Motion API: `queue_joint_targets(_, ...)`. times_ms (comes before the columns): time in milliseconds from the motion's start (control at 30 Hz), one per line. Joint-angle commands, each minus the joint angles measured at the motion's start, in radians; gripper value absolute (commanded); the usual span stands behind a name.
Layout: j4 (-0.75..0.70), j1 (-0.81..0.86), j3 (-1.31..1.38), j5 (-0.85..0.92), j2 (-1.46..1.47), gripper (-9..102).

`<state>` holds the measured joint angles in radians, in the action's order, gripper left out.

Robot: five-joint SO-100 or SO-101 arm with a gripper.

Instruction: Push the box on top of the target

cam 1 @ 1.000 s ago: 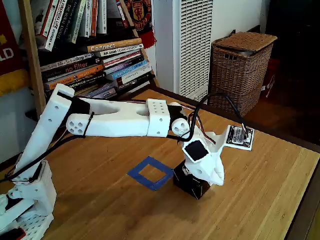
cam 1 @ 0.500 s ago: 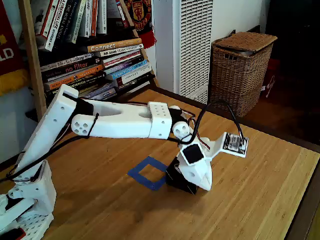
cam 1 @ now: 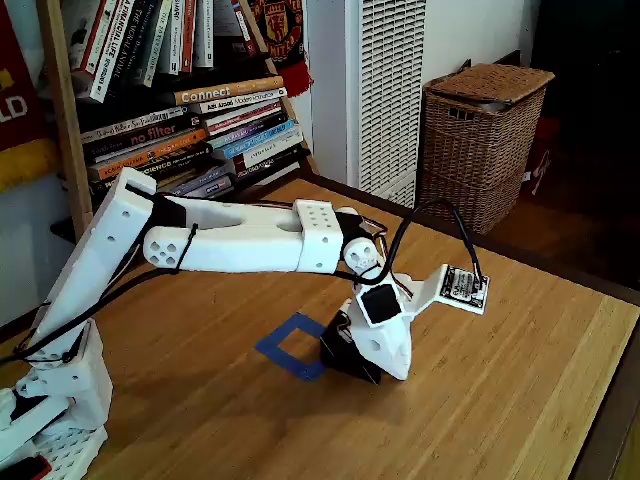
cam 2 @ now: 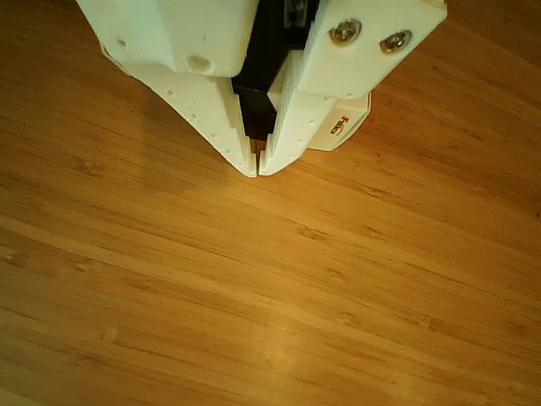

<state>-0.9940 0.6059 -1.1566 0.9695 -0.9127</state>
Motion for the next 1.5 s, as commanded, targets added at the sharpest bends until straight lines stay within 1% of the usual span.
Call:
queue_joint_targets(0, -0.029, -0.014, 0.043, -0.002, -0.055, 0)
queue_joint_targets(733, -0.166, -0.017, 0.021, -0.002, -0.158, 0)
queue_joint_targets(1067, -0.175, -0.006, 0.025, 0.009, -0.155, 0)
queue_joint_targets(1467, -0.261, -0.011, 0.077, 0.015, -0.129, 0)
